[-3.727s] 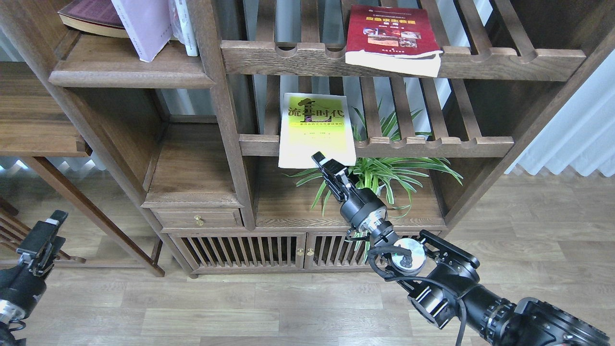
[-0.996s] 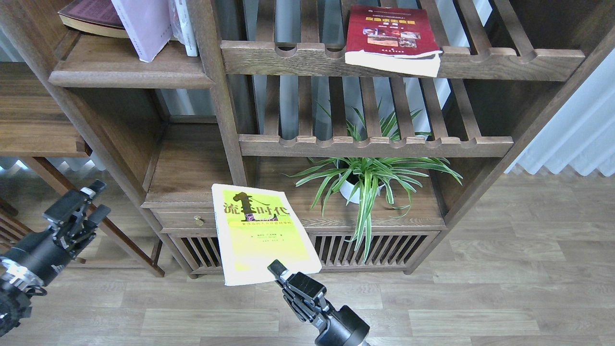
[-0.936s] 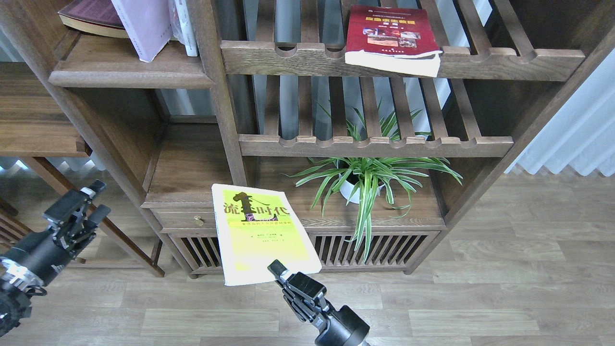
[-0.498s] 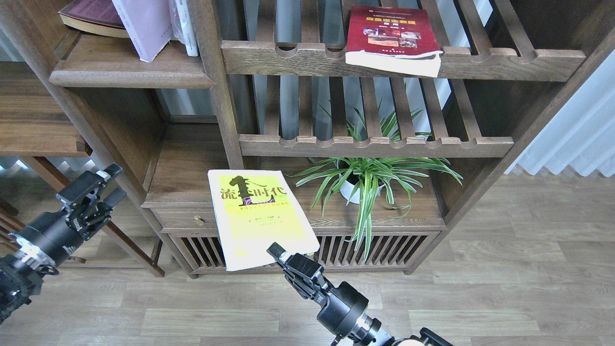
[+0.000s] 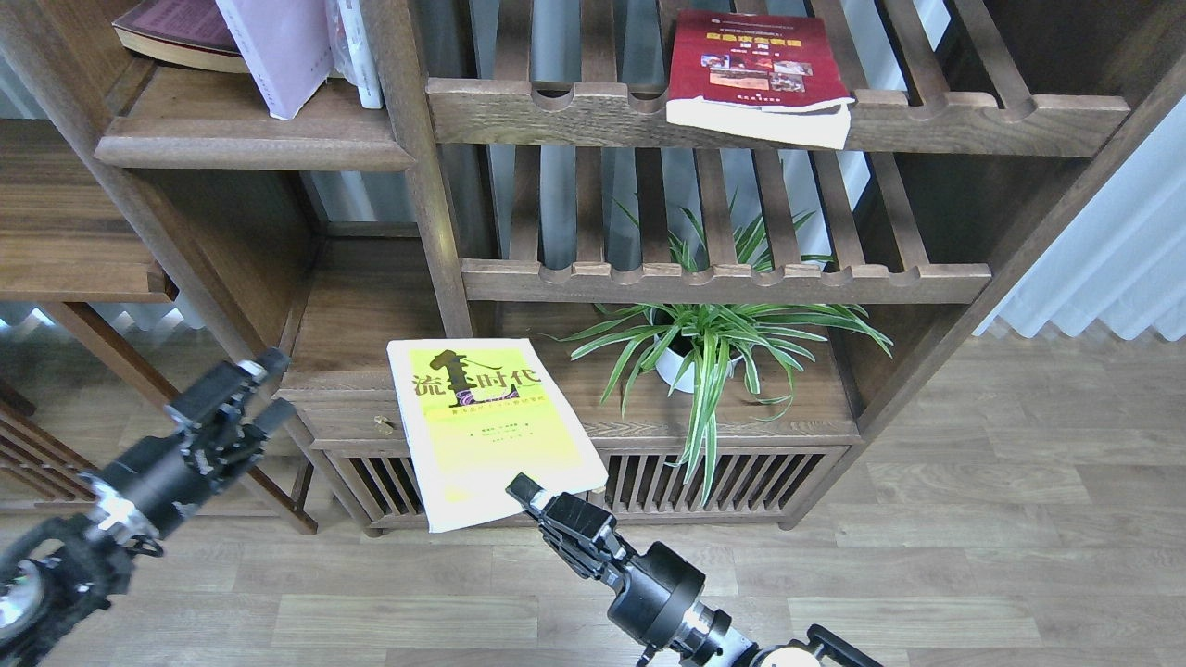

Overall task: Organize books on shelf
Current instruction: 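Grasp the yellow-green book with the left gripper from the right gripper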

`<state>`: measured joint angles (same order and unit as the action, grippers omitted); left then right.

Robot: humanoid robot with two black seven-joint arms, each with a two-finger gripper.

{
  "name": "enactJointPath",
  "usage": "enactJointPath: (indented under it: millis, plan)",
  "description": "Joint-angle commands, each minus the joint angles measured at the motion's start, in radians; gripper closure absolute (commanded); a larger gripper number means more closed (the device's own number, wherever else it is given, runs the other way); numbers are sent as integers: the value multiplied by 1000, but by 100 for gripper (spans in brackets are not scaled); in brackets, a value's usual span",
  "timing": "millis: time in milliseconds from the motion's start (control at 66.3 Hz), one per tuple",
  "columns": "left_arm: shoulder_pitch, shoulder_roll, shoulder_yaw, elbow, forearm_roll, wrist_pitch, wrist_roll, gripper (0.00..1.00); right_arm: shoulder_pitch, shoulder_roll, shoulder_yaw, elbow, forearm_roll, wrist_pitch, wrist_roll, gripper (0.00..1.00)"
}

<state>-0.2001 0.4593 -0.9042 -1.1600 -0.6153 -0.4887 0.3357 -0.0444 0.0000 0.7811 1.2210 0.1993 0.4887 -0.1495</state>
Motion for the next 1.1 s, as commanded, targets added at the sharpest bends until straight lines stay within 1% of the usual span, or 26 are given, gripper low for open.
enactJointPath:
  millis: [0,60,196,392,483,649,905,1086]
  plan:
    - [-5,-34,41,0,0,0,0,5,0,0,-3,2,-1,0,-1,92]
    - [-10,-39,56,0,-1,0,-1,5,1,0,-3,2,0,0,-7,92]
    - [-25,-27,83,0,-69,0,8,6,5,0,-3,2,2,0,-42,92]
    - [-114,41,191,0,-119,0,11,7,23,0,0,2,5,0,-91,92]
    - [-137,45,226,0,-121,0,11,7,28,0,0,2,5,0,-105,92]
    - [-156,44,255,0,-121,0,11,8,32,0,-2,2,5,0,-120,92]
    - [-154,42,297,-23,-121,0,11,11,37,0,-3,-1,5,0,-130,92]
    - [-153,32,298,-26,-121,0,12,21,37,0,-3,-3,6,0,-131,92]
